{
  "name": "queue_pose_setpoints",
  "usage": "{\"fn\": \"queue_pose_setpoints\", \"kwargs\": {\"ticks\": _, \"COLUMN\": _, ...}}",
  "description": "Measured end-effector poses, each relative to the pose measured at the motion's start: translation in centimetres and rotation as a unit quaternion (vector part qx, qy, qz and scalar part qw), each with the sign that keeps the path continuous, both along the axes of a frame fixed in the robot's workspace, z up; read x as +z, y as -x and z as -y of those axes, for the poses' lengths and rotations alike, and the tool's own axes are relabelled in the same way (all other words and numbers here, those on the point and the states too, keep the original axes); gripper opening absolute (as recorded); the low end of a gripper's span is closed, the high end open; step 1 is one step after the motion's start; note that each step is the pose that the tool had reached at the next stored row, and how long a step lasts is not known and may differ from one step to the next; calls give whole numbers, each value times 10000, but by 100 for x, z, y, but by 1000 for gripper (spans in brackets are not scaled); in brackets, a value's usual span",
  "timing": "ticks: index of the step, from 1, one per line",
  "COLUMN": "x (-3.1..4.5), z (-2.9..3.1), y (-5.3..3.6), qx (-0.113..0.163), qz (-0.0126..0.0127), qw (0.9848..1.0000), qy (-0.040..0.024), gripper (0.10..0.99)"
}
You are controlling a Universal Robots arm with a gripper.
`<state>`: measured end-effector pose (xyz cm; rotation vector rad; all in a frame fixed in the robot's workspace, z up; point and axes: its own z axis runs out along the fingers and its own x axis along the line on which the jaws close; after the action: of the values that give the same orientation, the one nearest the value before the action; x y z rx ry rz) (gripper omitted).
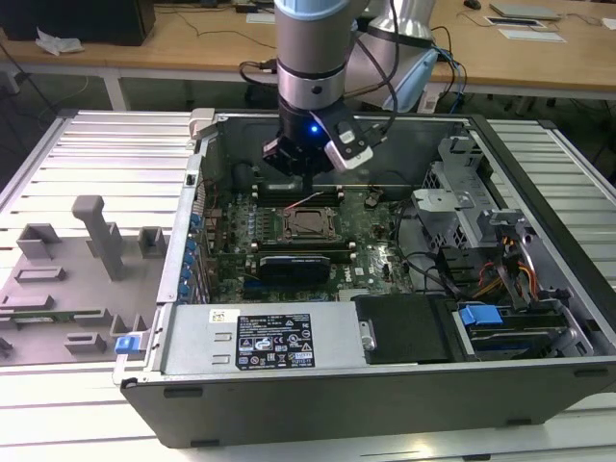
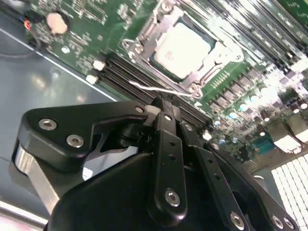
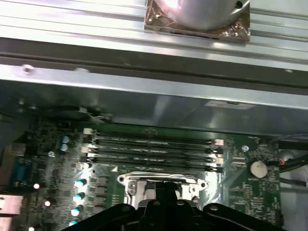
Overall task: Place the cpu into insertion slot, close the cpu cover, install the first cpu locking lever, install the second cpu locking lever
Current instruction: 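Install the first cpu locking lever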
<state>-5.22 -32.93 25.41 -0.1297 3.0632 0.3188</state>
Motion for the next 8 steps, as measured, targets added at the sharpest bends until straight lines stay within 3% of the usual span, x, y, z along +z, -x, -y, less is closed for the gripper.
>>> {"fn": "queue_pose_setpoints", "kwargs": {"ticks": 2, "x": 0, "z": 0, "y": -4, "qx": -2, "qz": 4, "qw": 10000, "qy": 0, "gripper": 106}}
{"fn": "queue_pose_setpoints", "kwargs": {"ticks": 3, "x": -1, "z": -1, "y": 0, "qx": -1, "qz": 49, "qw": 10000, "qy": -1, "gripper": 106}}
{"fn": "queue_pose_setpoints", "kwargs": {"ticks": 4, "x": -3, "z": 0, "y": 4, "qx": 2, "qz": 135, "qw": 9999, "qy": 0, "gripper": 106}}
{"fn": "queue_pose_setpoints", "kwargs": {"ticks": 5, "x": -5, "z": 0, "y": 7, "qx": 3, "qz": 190, "qw": 9998, "qy": -1, "gripper": 106}}
{"fn": "queue_pose_setpoints", "kwargs": {"ticks": 6, "x": -8, "z": 0, "y": 15, "qx": 4, "qz": 285, "qw": 9996, "qy": -1, "gripper": 106}}
{"fn": "queue_pose_setpoints", "kwargs": {"ticks": 7, "x": -13, "z": 0, "y": 19, "qx": 6, "qz": 349, "qw": 9994, "qy": -1, "gripper": 106}}
{"fn": "queue_pose_setpoints", "kwargs": {"ticks": 8, "x": -15, "z": 0, "y": 22, "qx": 8, "qz": 387, "qw": 9992, "qy": -1, "gripper": 106}}
